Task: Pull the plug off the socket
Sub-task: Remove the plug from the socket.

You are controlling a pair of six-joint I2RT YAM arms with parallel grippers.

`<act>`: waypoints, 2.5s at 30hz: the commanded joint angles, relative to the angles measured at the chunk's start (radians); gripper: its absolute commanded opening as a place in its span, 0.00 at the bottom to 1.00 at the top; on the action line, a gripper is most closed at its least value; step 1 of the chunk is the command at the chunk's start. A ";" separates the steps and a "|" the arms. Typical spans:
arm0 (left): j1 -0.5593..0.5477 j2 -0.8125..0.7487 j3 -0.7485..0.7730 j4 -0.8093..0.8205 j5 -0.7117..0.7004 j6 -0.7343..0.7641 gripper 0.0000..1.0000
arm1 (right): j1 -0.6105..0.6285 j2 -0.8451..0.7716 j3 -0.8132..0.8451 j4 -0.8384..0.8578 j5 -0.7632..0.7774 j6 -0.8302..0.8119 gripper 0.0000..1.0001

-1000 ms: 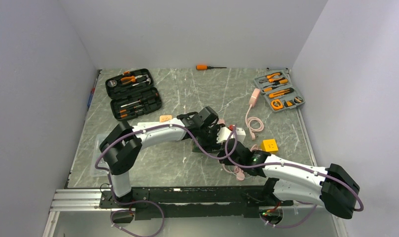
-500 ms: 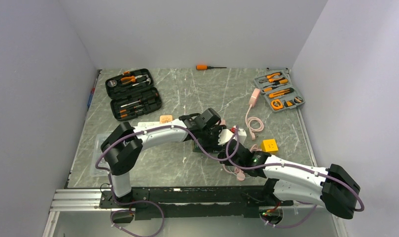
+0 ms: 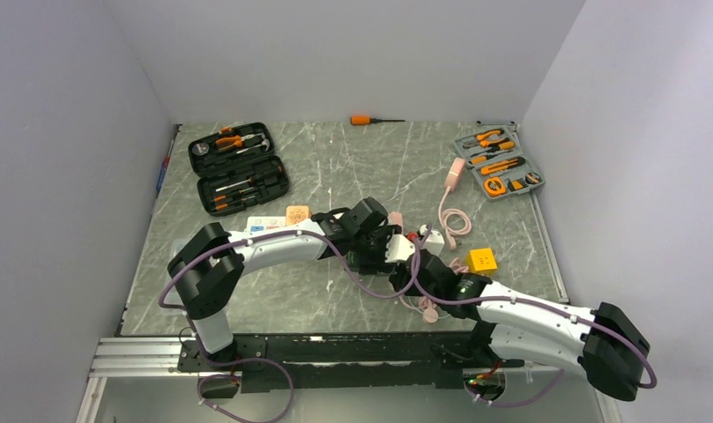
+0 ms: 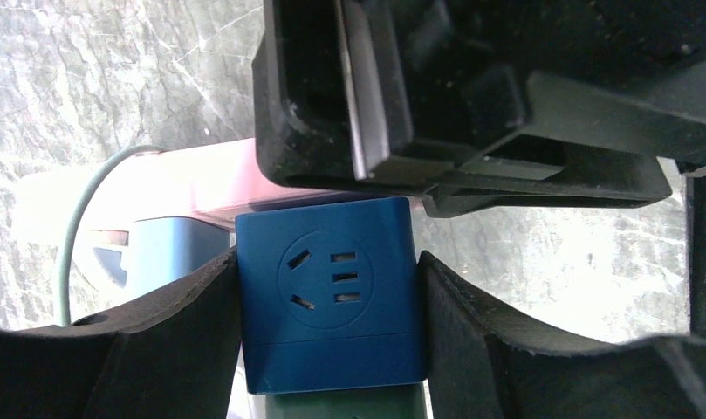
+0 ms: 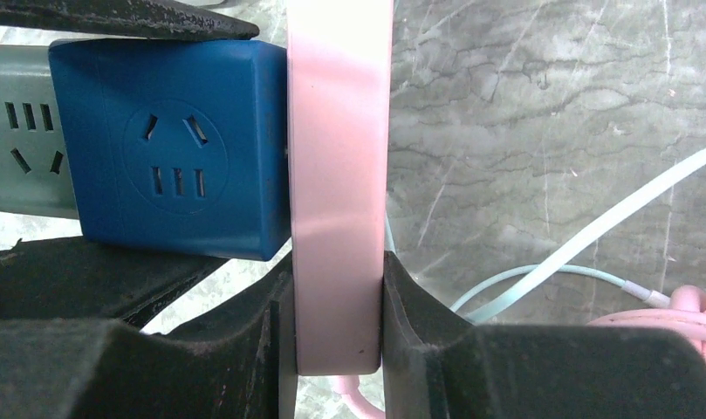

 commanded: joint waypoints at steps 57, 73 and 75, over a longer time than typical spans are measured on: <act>0.234 -0.147 -0.064 -0.410 -0.114 0.236 0.00 | 0.141 0.227 0.104 -0.562 0.218 0.447 0.00; 0.095 -0.098 -0.010 -0.302 -0.042 0.019 0.00 | 0.151 0.108 0.051 -0.102 0.213 0.216 0.79; 0.086 -0.083 0.004 -0.275 -0.056 -0.007 0.00 | 0.152 0.114 0.043 -0.066 0.200 0.197 0.82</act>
